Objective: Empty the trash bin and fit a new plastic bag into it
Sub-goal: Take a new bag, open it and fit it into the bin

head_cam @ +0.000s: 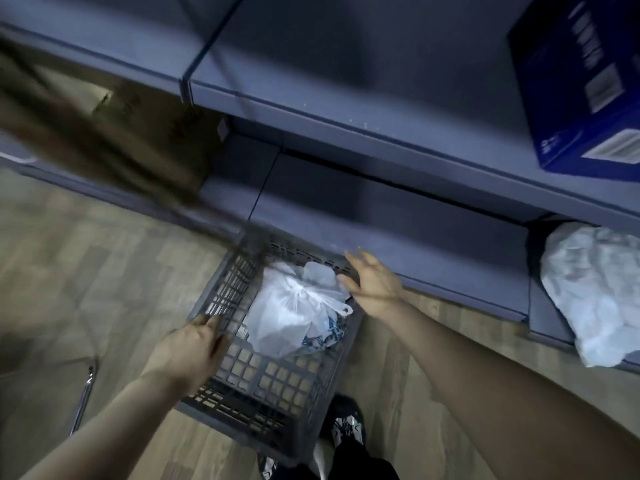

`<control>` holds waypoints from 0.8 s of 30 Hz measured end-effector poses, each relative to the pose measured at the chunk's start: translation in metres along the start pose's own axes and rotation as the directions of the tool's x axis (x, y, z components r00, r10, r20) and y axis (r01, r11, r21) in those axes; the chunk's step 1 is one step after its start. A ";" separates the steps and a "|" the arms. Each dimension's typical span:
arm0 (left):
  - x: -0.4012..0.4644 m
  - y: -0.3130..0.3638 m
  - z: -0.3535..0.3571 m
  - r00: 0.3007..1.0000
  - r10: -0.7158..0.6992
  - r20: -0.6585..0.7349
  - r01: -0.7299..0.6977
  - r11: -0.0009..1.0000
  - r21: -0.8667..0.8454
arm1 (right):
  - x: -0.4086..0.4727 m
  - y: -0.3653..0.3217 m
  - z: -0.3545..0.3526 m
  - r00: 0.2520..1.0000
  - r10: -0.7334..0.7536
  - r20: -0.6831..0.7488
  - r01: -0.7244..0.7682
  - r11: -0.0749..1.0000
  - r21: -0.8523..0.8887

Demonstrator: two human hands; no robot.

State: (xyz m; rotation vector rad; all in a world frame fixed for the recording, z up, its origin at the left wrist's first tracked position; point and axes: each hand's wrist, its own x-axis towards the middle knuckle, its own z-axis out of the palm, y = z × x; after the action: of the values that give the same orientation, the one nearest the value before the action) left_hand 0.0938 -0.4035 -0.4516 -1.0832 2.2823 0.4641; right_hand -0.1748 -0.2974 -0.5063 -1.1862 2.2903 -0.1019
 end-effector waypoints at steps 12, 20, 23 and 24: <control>-0.024 0.099 -0.099 0.979 0.182 -0.093 -0.160 0.965 0.205 | -0.085 0.048 -0.105 0.982 0.173 -0.078 -0.168 0.984 0.062; -0.047 0.199 -0.126 0.933 0.341 -0.113 -0.305 0.918 0.253 | -0.167 0.128 -0.152 0.940 0.322 -0.114 -0.309 0.944 0.116; -0.057 0.243 -0.129 0.919 0.379 -0.110 -0.342 0.903 0.260 | -0.202 0.168 -0.165 0.921 0.368 -0.131 -0.347 0.924 0.159; -0.060 0.258 -0.129 0.913 0.395 -0.104 -0.354 0.891 0.284 | -0.214 0.182 -0.169 0.914 0.383 -0.135 -0.360 0.917 0.170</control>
State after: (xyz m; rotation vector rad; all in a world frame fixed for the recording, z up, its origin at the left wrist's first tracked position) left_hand -0.1227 -0.2770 -0.2962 -0.5635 2.6183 0.2178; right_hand -0.2957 -0.0516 -0.3260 -0.6734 2.5655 -0.2229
